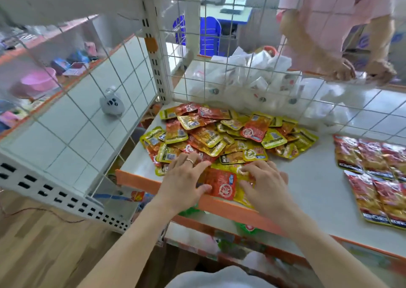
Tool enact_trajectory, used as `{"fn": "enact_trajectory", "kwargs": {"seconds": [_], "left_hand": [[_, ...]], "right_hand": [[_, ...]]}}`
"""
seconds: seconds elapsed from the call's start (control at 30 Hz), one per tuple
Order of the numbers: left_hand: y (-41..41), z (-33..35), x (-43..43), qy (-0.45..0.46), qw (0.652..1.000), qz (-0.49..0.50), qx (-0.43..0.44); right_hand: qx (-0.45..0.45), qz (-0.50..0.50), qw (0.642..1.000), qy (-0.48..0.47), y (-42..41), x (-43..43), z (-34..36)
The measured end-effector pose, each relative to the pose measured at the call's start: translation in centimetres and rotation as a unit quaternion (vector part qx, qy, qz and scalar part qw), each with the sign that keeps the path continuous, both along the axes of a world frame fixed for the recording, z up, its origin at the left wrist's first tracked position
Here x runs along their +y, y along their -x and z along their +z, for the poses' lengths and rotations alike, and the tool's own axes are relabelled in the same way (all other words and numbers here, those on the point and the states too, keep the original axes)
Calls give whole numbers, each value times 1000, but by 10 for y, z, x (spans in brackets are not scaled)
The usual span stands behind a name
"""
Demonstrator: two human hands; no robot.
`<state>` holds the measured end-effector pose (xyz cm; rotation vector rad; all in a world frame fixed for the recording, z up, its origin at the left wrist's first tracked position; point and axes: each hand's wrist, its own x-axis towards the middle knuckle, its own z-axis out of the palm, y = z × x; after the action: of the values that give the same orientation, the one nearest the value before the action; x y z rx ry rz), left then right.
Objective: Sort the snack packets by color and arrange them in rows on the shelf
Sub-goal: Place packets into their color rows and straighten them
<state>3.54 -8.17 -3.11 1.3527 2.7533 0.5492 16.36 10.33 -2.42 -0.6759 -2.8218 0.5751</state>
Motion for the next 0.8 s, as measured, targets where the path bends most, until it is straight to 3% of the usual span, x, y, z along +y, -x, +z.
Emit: {"fn": "enact_trajectory", "kwargs": {"seconds": [0.2,0.3,0.4,0.5,0.6,0.8], "left_hand": [[9,-3,2,-47,998,-18,-37],[11,0,0,-112,986,16,-125],[15,11,-2,-194,946,59,-251],[20,24,-3,-307,860,120,-390],[23,36,1,-393,733,167,-529],[21,36,2,-434,520,22,-735]], "right_hand": [[11,-56,998,13,-5,8,0],[-37,-43,998,17,-3,8,3],[-91,-10,996,13,-1,3,6],[-104,-7,994,19,1,-1,9],[-91,-16,995,34,3,-2,9],[-38,-57,992,102,7,-5,11]]}}
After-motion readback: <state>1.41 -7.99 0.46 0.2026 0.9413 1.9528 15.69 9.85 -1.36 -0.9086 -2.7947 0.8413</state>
